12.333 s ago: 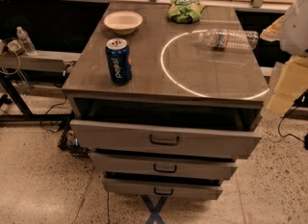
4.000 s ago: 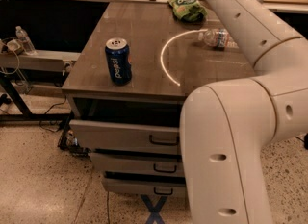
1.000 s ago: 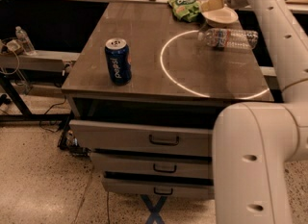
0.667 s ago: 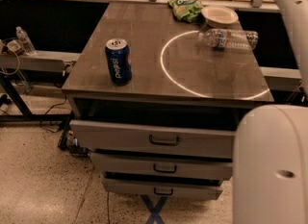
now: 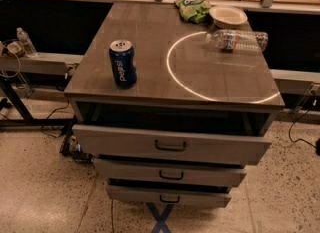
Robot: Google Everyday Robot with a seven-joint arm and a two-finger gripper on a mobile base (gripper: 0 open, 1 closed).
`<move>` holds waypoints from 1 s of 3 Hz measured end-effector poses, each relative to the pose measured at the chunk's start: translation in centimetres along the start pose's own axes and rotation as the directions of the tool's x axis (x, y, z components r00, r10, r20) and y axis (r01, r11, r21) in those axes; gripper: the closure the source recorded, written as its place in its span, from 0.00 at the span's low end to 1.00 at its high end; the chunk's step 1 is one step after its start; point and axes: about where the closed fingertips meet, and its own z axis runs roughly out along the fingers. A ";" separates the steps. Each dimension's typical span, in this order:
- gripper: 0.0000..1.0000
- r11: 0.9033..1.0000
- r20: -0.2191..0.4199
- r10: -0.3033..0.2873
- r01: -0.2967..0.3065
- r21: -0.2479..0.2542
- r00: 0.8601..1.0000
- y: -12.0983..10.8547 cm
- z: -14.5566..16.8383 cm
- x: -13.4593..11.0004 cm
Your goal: Move paper bowl near green rice chip bag
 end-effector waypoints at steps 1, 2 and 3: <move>0.00 0.992 0.123 -0.065 0.051 0.120 0.990 -2.2 -9.6 -7.8; 0.00 0.993 0.122 -0.057 0.044 0.106 0.991 -1.8 -9.6 -7.6; 0.00 1.000 0.121 0.015 -0.016 0.011 0.993 0.6 -7.3 -7.7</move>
Offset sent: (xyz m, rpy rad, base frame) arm -0.0659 -0.0198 0.0672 -0.0382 -0.1190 -0.0797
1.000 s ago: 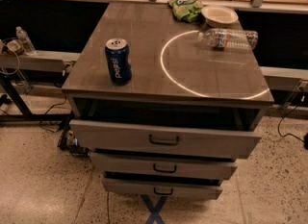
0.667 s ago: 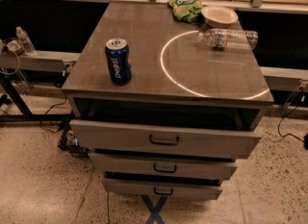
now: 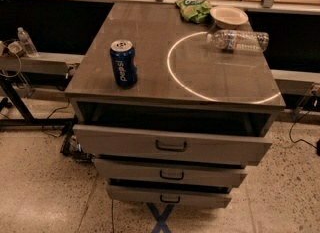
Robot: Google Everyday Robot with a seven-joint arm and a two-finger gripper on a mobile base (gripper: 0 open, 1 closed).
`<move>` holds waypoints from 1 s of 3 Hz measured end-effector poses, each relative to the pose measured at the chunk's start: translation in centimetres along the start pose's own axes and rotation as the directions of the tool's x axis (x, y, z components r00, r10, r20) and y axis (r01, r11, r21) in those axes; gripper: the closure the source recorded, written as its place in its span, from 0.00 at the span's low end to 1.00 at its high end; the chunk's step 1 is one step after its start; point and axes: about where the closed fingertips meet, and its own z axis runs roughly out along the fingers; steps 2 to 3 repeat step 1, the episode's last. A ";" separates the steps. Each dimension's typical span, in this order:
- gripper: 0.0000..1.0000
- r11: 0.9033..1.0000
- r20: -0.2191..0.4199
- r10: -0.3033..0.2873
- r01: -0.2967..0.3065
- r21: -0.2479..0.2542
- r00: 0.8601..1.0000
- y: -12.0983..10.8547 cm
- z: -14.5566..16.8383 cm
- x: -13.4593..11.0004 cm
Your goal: Move paper bowl near green rice chip bag
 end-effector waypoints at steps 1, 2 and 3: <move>0.00 0.999 0.057 0.016 -0.015 -0.029 0.998 0.3 -0.5 -3.5; 0.00 0.999 0.057 0.016 -0.015 -0.029 0.998 0.3 -0.5 -3.5; 0.00 0.999 0.057 0.016 -0.015 -0.029 0.998 0.3 -0.5 -3.5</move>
Offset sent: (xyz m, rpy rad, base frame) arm 0.0000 0.0000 0.0000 0.0000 0.0000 0.0000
